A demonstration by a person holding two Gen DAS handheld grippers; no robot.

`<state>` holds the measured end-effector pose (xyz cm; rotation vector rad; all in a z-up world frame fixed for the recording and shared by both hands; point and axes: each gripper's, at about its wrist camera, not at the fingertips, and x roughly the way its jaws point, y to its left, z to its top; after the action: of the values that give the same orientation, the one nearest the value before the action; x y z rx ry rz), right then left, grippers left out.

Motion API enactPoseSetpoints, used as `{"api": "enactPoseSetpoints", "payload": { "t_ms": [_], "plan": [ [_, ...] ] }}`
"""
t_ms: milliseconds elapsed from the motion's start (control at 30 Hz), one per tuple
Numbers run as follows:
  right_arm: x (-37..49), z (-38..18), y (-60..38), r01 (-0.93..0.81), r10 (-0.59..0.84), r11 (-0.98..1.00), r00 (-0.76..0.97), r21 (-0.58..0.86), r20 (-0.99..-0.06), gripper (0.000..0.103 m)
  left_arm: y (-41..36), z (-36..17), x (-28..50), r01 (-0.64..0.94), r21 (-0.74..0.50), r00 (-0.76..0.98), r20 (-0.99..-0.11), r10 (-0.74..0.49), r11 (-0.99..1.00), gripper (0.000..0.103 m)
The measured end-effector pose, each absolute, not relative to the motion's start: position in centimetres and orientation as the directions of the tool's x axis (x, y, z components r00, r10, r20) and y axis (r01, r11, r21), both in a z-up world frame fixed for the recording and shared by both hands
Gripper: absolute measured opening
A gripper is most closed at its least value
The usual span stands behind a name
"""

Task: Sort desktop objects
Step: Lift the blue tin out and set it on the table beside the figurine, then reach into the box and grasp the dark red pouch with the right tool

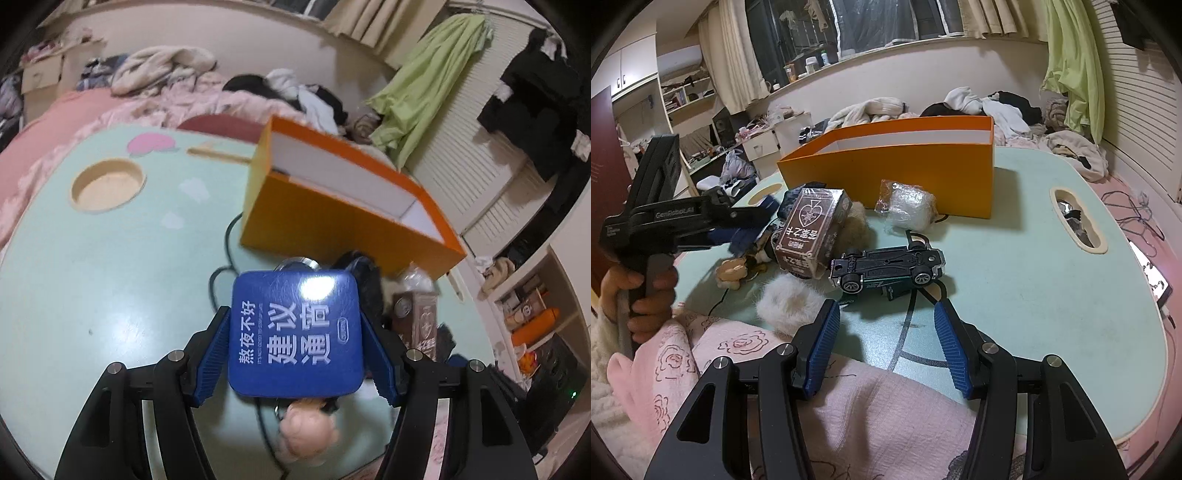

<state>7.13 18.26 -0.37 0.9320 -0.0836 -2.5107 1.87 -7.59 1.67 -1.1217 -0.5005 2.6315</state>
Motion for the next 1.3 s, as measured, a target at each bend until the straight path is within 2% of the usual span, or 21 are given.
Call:
{"api": "enactPoseSetpoints", "payload": {
  "t_ms": [67,133,200,267,367,433,467,567,667,800,967,1133,1233,1300],
  "plan": [
    [7.1,-0.2,18.9,0.374,-0.433,-0.899,-0.677,0.228,-0.595,0.054,-7.9,2.2,2.4,-0.089,-0.400,-0.692,-0.634,0.346,-0.912,0.073],
    [7.2,0.7,19.8,0.358,-0.442,-0.897,-0.706,0.260,-0.553,0.054,-8.7,2.6,3.5,-0.091,-0.396,-0.712,-0.616,0.338,-0.914,0.084],
    [6.5,2.7,20.1,0.365,-0.455,-0.890,-0.730,0.273,-0.510,0.054,-9.4,2.8,4.6,-0.075,-0.368,-0.738,-0.604,0.299,-0.927,0.091],
    [4.7,5.3,19.3,0.390,-0.496,-0.868,-0.720,0.307,-0.485,0.054,-9.9,2.6,5.6,-0.051,-0.346,-0.759,-0.596,0.261,-0.937,0.091],
    [-0.1,9.0,16.7,0.447,-0.629,-0.775,-0.611,0.446,-0.481,0.054,-9.5,2.0,6.5,-0.081,-0.334,-0.760,-0.589,0.275,-0.939,0.092],
    [-3.7,10.3,14.1,0.440,-0.686,-0.726,-0.512,0.529,-0.517,0.054,-8.9,1.2,6.6,-0.072,-0.284,-0.753,-0.613,0.238,-0.956,0.092],
    [-5.8,10.5,11.9,0.427,-0.689,-0.725,-0.451,0.540,-0.568,0.054,-8.6,0.7,6.4,-0.067,-0.269,-0.741,-0.631,0.228,-0.961,0.092],
    [-9.7,9.2,7.4,0.380,-0.607,-0.789,-0.366,0.482,-0.705,0.048,-8.0,0.1,5.9,-0.074,-0.243,-0.721,-0.657,0.220,-0.967,0.092],
    [-13.0,6.7,4.8,0.332,-0.540,-0.831,-0.296,0.446,-0.787,0.040,-8.1,-0.1,6.1,-0.076,-0.245,-0.725,-0.652,0.222,-0.966,0.093],
    [-15.3,4.9,3.1,0.328,-0.488,-0.854,-0.242,0.403,-0.838,0.039,-7.9,-0.2,6.1,-0.077,-0.239,-0.729,-0.649,0.218,-0.968,0.095],
    [-16.4,4.1,2.2,0.357,-0.512,-0.829,-0.173,0.431,-0.841,0.039,-7.8,-0.1,6.2,-0.076,-0.242,-0.729,-0.648,0.220,-0.967,0.095],
    [-15.5,5.3,3.9,0.296,-0.348,-0.918,-0.278,0.264,-0.896,0.034,-7.6,-0.2,6.0,-0.077,-0.244,-0.730,-0.646,0.222,-0.967,0.095],
    [-15.5,5.2,4.8,0.266,-0.400,-0.905,-0.263,0.332,-0.878,0.034,-7.5,-0.1,6.0,-0.077,-0.241,-0.730,-0.647,0.219,-0.968,0.095],
    [-15.3,6.0,5.7,0.236,-0.442,-0.894,-0.312,0.382,-0.841,0.034,-7.6,-0.1,6.1,-0.078,-0.242,-0.731,-0.646,0.220,-0.967,0.095]
  ]
}}
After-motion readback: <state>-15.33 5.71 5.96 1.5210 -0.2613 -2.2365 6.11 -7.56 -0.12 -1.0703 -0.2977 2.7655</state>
